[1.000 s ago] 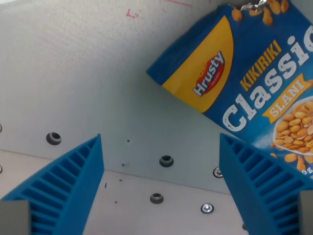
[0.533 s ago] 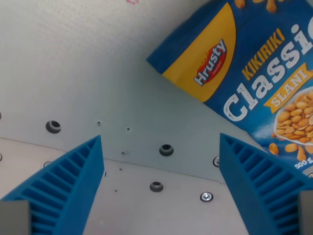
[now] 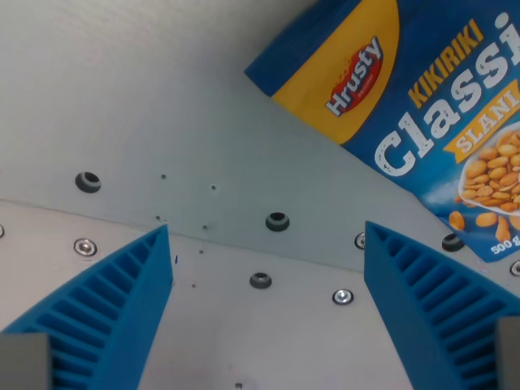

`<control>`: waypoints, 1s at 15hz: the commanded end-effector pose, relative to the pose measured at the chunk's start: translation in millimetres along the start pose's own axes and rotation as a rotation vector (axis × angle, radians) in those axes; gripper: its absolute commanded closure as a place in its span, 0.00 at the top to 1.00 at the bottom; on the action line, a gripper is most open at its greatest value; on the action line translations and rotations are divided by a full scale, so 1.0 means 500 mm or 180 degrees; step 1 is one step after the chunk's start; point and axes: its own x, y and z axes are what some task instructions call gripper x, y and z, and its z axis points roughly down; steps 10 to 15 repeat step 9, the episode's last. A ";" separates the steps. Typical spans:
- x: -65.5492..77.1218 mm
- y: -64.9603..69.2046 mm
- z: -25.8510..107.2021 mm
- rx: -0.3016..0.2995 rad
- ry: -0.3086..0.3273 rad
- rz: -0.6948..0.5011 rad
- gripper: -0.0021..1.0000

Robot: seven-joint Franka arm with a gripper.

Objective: Rotate around gripper negative y

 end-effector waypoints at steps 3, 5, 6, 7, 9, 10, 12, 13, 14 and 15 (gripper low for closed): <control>0.012 0.001 -0.014 -0.0072 -0.0883 0.0052 1.00; 0.012 0.001 -0.014 -0.0072 -0.0968 0.0053 1.00; 0.012 0.001 -0.014 -0.0071 -0.1011 0.0054 1.00; 0.012 0.001 -0.014 -0.0071 -0.1053 0.0054 1.00; 0.012 0.001 -0.014 -0.0070 -0.1138 0.0055 1.00; 0.012 0.001 -0.014 -0.0070 -0.1138 0.0055 1.00; 0.012 0.001 -0.014 -0.0070 -0.1138 0.0055 1.00; 0.012 0.001 -0.014 -0.0070 -0.1138 0.0055 1.00; 0.012 0.001 -0.014 -0.0070 -0.1138 0.0055 1.00; 0.012 0.001 -0.014 -0.0070 -0.1138 0.0055 1.00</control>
